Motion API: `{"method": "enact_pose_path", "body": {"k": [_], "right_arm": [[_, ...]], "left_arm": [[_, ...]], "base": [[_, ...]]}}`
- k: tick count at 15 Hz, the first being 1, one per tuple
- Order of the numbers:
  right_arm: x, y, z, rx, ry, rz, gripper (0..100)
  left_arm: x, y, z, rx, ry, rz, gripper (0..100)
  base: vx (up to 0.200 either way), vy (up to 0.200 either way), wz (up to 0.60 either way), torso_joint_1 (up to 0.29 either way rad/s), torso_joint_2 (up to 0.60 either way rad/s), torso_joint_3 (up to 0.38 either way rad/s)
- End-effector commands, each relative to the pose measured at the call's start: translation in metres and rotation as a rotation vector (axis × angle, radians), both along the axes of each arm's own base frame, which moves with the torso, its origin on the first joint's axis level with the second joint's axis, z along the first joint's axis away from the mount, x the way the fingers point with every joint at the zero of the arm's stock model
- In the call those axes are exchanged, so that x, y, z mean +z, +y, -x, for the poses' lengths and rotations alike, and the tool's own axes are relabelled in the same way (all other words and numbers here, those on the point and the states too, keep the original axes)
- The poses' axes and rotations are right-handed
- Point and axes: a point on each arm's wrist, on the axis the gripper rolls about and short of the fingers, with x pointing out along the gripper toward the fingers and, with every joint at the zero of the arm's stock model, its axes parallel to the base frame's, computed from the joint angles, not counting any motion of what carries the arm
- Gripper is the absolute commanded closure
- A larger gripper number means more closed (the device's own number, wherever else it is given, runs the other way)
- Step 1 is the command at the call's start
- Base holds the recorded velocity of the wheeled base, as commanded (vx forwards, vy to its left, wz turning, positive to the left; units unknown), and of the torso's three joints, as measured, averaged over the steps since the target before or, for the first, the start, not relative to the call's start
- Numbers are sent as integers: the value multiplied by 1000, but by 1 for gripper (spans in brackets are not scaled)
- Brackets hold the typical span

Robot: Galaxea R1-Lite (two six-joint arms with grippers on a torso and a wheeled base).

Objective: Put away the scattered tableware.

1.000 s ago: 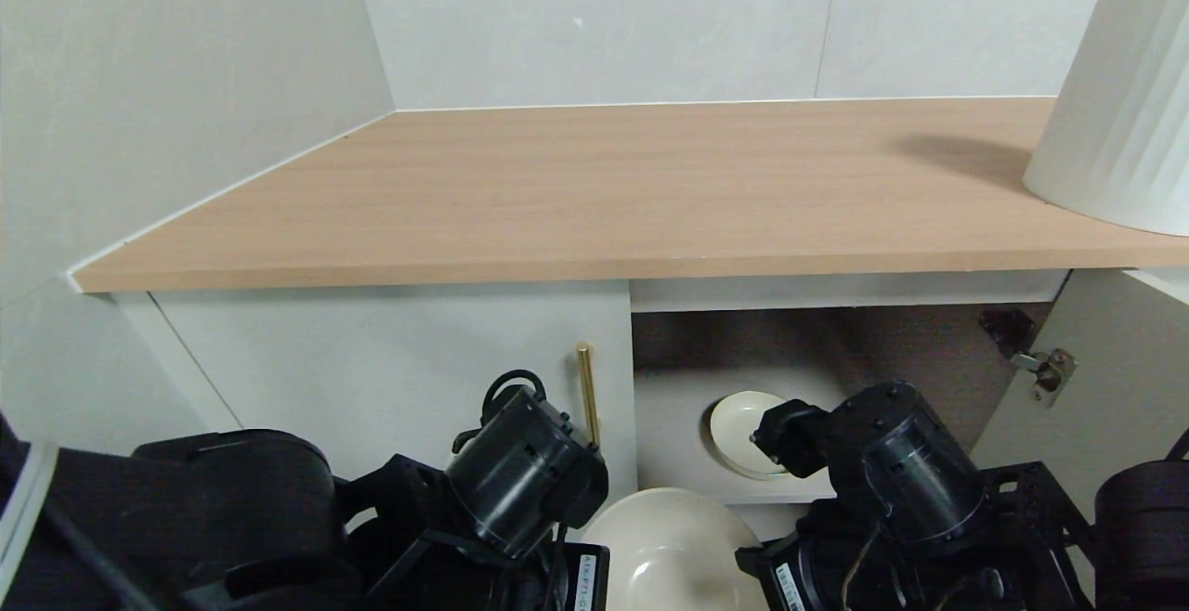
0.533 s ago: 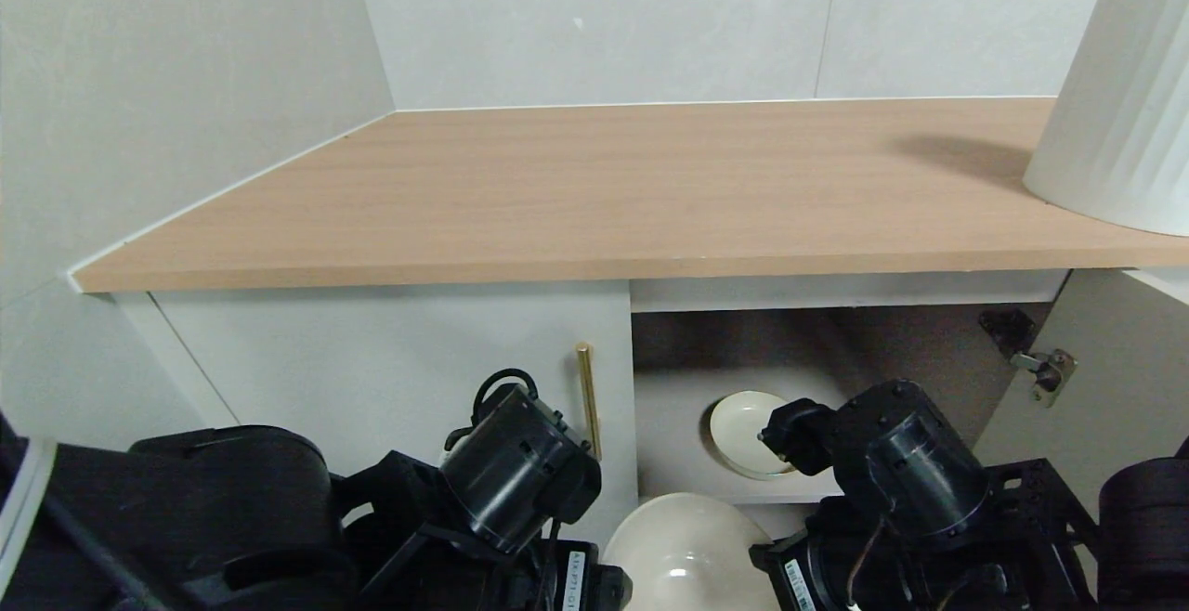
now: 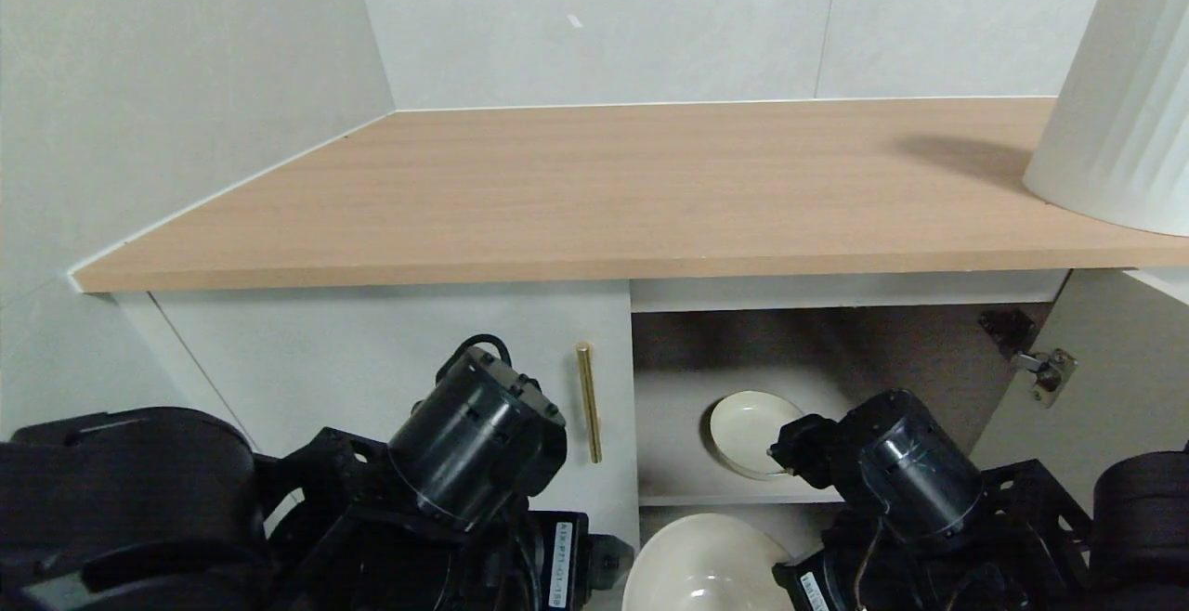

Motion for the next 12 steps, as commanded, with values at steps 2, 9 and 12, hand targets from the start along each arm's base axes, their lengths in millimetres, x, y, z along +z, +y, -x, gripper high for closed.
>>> {"method": "enact_pose_path", "body": {"k": [2,9,12], "right_arm": [[1,-15,-12,-72,10,18,100],[-14,-43,-39,-394,81,-79,100],[-31,-39,-66,-492,33,-183,100]], "left_arm": [[27,19,0,31,-65,51,0],[36,29,7,22,-68,38,0],[34,28,6,21,-64,33,0]], "base": [[0,0,0,0,0,0],[0,0,0,0,0,0],[0,0,0,0,0,0]]}}
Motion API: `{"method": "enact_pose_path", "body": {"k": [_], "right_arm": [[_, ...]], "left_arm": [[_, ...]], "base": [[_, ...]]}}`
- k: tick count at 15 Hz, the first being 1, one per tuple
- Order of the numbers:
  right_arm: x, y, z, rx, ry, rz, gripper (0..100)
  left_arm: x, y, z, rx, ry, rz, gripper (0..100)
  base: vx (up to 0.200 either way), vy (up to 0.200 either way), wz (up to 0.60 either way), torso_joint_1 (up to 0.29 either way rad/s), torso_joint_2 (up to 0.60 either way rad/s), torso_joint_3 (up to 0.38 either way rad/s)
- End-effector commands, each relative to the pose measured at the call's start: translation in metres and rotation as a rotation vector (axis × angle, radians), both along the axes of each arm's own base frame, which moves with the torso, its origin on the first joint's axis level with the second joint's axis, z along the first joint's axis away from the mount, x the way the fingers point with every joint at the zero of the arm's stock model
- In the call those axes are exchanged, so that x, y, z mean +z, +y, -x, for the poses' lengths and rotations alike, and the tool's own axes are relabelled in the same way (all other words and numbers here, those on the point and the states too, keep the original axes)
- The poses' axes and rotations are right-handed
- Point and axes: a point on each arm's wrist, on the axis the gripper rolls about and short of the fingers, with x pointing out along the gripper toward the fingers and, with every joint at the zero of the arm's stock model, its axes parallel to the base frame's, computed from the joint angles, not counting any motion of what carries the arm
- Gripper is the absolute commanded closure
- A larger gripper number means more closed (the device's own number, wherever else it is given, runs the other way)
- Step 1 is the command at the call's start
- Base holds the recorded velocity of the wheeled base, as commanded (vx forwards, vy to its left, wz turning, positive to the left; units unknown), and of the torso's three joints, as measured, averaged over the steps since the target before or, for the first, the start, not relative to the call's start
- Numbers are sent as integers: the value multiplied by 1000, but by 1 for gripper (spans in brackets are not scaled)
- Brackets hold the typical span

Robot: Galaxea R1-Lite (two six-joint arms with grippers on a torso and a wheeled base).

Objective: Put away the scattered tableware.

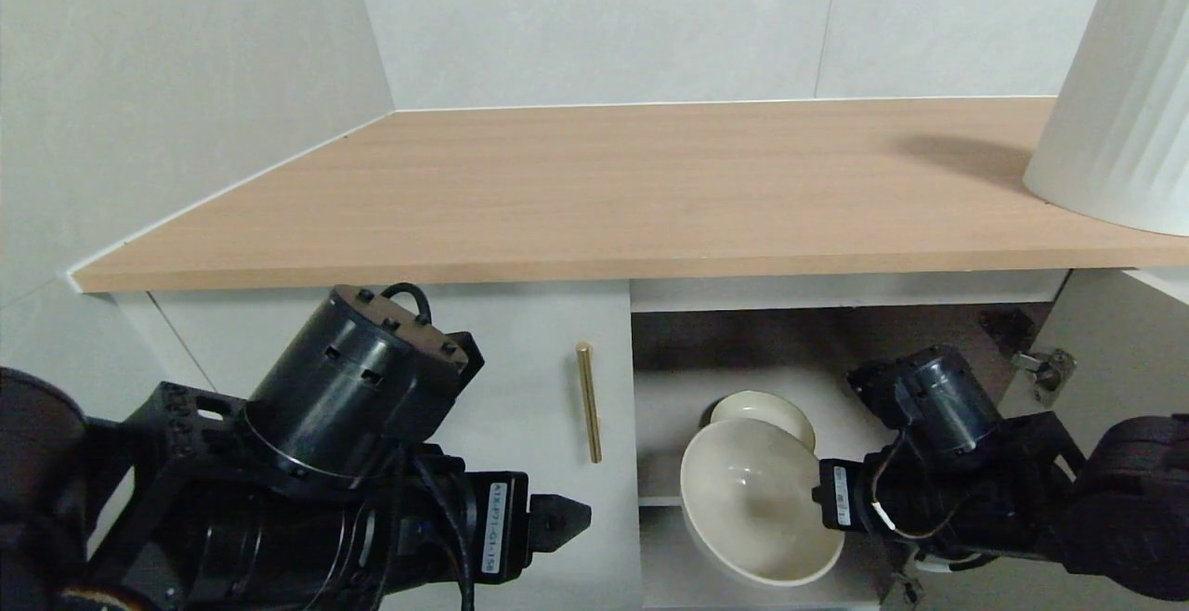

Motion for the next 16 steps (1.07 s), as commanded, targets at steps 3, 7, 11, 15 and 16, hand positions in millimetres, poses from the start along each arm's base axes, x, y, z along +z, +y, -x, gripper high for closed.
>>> {"method": "enact_pose_path", "body": {"k": [3,7,11,15,16], "right_arm": [[-33,-3,-37,-176,-46,-42,100],[-42,-9,-66,-325,-98,-6,100],[-53,-9,-86,-385,-108,15,100],[-59,-12,-100,-432,-119,22,100],[-60,-12,-102,-434,-119,22,100]], "left_arm": [[-1,0,0,0,2,-3,0],[-2,-1,-1,0,6,-7,0],[-3,-1,-1,-1,8,-7,0],[-4,-2,-2,-1,14,-13,0],[-4,-2,-2,-1,14,-13,0]], "base": [[0,0,0,0,0,0],[0,0,0,0,0,0],[0,0,0,0,0,0],[0,0,0,0,0,0],[0,0,0,0,0,0]]}}
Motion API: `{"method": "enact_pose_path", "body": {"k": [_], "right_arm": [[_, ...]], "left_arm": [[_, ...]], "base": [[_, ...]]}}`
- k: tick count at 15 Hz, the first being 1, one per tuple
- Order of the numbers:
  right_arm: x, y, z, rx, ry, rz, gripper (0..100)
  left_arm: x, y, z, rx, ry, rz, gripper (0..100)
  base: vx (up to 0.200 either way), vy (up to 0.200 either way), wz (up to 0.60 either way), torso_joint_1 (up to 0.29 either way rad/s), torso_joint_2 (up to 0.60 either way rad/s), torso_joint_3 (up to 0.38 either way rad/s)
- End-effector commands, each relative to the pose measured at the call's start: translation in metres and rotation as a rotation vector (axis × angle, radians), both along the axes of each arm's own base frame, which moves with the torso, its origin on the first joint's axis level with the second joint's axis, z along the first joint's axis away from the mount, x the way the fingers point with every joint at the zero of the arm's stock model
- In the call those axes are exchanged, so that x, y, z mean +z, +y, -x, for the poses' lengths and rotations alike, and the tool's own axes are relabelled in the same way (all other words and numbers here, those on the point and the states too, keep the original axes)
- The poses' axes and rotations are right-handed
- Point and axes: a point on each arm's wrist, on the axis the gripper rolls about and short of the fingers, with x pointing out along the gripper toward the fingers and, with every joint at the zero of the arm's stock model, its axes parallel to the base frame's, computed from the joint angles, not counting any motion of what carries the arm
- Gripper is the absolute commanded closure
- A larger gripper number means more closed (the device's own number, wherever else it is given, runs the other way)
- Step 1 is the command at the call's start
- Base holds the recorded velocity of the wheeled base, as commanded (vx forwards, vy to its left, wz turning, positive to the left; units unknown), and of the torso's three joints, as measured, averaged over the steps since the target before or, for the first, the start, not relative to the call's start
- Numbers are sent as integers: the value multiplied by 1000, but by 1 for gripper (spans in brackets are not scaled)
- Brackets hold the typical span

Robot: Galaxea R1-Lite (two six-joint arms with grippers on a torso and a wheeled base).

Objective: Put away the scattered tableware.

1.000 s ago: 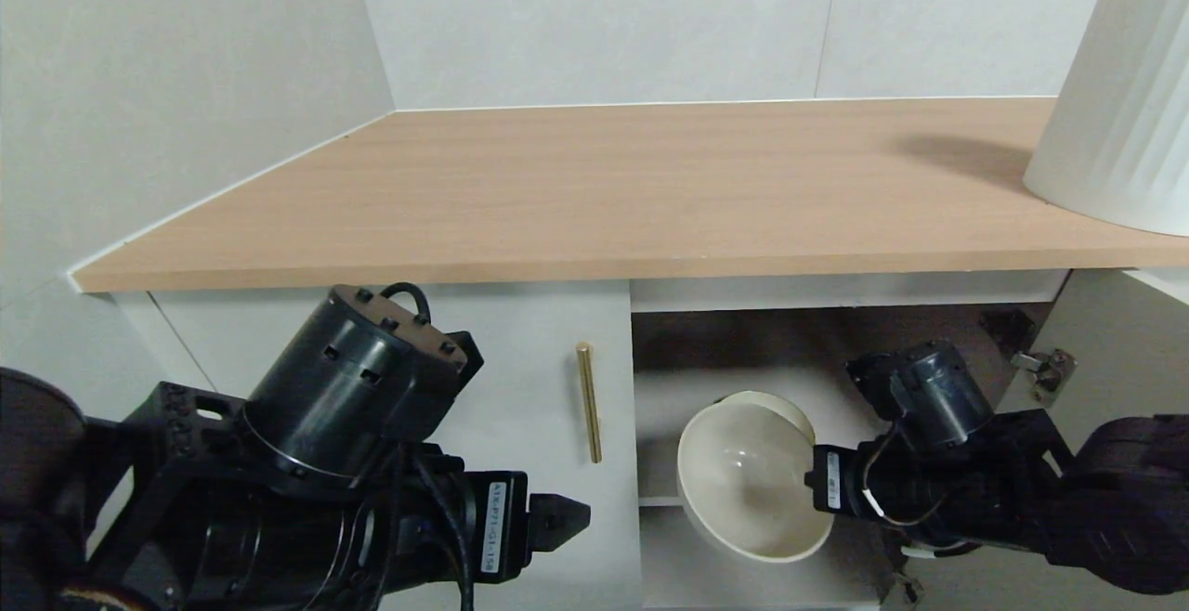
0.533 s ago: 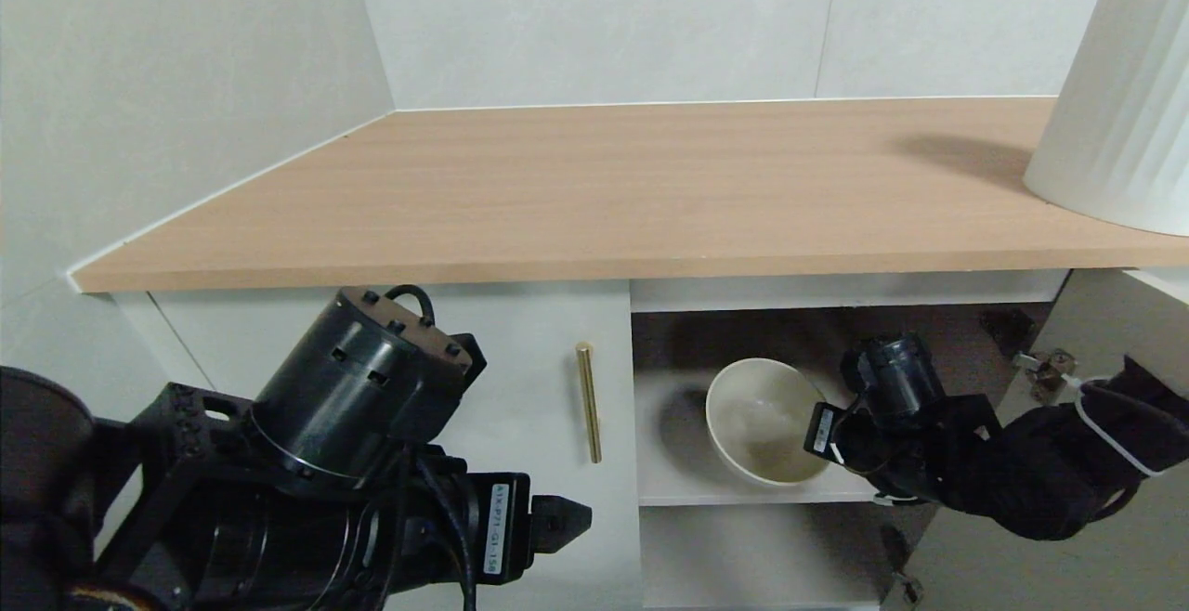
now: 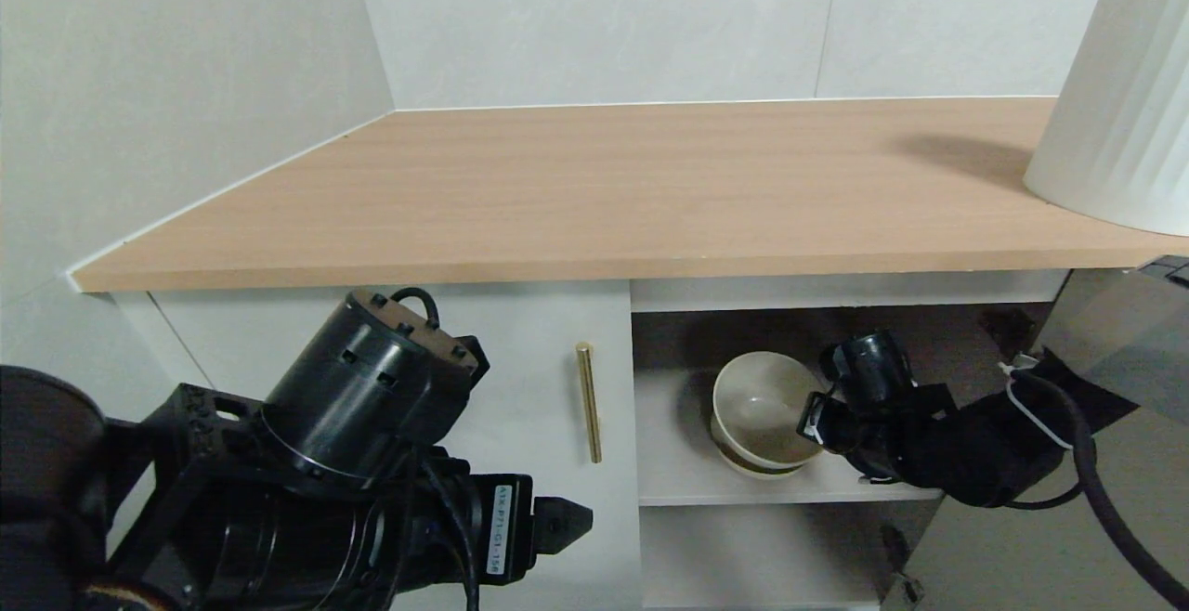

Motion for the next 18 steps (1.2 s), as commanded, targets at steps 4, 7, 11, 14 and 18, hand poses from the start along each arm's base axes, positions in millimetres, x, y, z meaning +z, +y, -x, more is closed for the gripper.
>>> {"method": "enact_pose_path", "body": {"k": [4,7,11,14,18], "right_arm": [[-11,1,-7,-5,16,10,100],[-16,2,-10,-4,22,14,100],[-19,2,-12,-8,27,18,100],[-19,3,-12,-8,27,18,100],[-20,2,-11,-8,29,19,0]], "left_arm": [[-2,-1,-1,-3,9,-3,0],[-3,-2,-1,-3,10,-4,0],[-3,-2,-2,-2,13,-5,0],[-3,-2,-2,-2,13,-5,0],[-3,-2,-2,-2,12,-4,0]], "base": [[0,0,0,0,0,0],[0,0,0,0,0,0],[0,0,0,0,0,0],[0,0,0,0,0,0],[0,0,0,0,0,0]]}}
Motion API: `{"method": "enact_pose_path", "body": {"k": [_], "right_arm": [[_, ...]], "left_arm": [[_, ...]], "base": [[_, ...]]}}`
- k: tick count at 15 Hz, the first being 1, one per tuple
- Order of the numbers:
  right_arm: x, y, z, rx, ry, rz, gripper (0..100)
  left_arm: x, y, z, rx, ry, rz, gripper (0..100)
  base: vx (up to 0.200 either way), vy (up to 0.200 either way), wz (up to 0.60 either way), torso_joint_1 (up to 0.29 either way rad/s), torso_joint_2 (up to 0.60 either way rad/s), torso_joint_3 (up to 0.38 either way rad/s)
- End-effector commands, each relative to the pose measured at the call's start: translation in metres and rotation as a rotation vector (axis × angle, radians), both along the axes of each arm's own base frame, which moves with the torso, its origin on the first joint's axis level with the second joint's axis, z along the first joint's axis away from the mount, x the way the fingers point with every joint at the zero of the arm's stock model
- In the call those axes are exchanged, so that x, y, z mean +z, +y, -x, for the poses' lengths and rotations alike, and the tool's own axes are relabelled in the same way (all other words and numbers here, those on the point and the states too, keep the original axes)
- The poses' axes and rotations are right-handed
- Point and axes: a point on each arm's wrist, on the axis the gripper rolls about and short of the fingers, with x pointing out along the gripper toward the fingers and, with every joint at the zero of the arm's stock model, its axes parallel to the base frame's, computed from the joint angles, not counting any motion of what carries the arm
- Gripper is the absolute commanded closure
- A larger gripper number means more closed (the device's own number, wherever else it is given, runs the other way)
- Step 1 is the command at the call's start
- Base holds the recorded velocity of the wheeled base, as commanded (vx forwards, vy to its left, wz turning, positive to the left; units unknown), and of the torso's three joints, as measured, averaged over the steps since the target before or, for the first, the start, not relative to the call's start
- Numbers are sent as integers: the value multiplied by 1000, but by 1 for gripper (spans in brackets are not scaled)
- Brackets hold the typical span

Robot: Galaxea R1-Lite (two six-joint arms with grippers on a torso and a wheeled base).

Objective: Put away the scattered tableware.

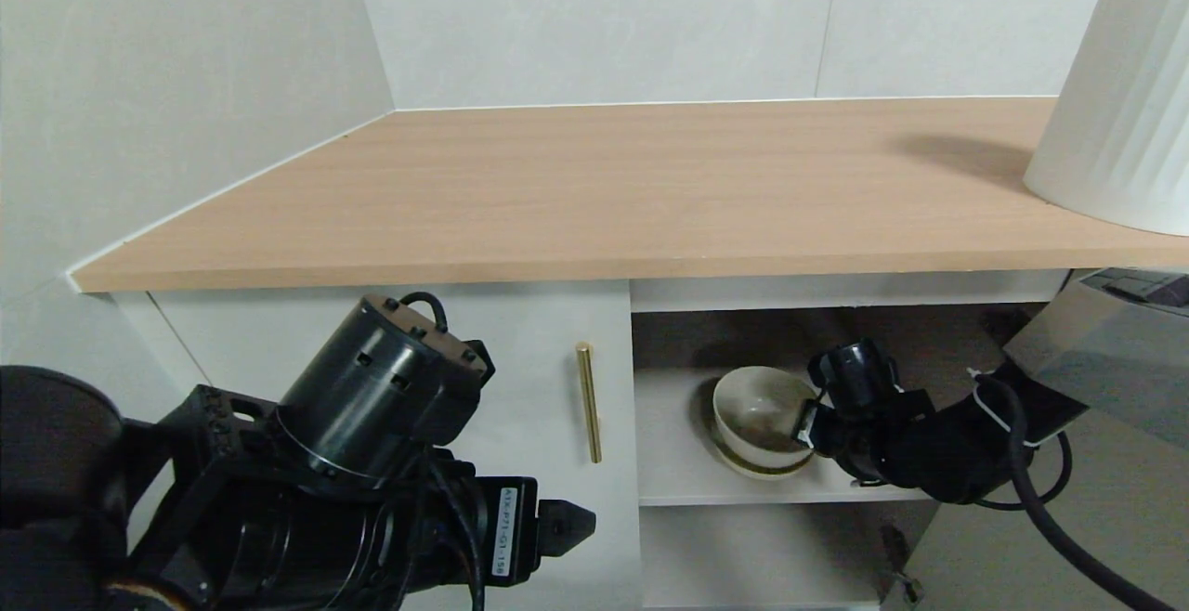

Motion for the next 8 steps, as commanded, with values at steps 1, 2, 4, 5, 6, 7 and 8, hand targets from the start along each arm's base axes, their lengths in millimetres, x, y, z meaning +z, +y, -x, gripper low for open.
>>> {"method": "enact_pose_path", "body": {"k": [1,2,4,5,6,7,8], "right_arm": [[1,0,1,1,-1,0,0],[1,0,1,1,-1,0,0],[3,-1,4,2,1,1,0],[7,-1,7,6,-3,0,0],[15,-2,14,15,-14,-5,0],[26,-1,23,34,-27,-16,0],[30,-1,26,44,-31,-17,0]], "left_arm": [[0,0,0,1,-1,1,0],[1,1,1,0,-3,1,0],[3,1,1,2,-7,6,0],[4,2,0,9,-12,9,0],[8,6,-1,24,-24,20,0],[11,10,-1,36,-35,29,0],[13,12,-1,40,-40,33,0]], "base": [[0,0,0,0,0,0],[0,0,0,0,0,0],[0,0,0,0,0,0],[0,0,0,0,0,0],[0,0,0,0,0,0],[0,0,0,0,0,0],[0,0,0,0,0,0]]}}
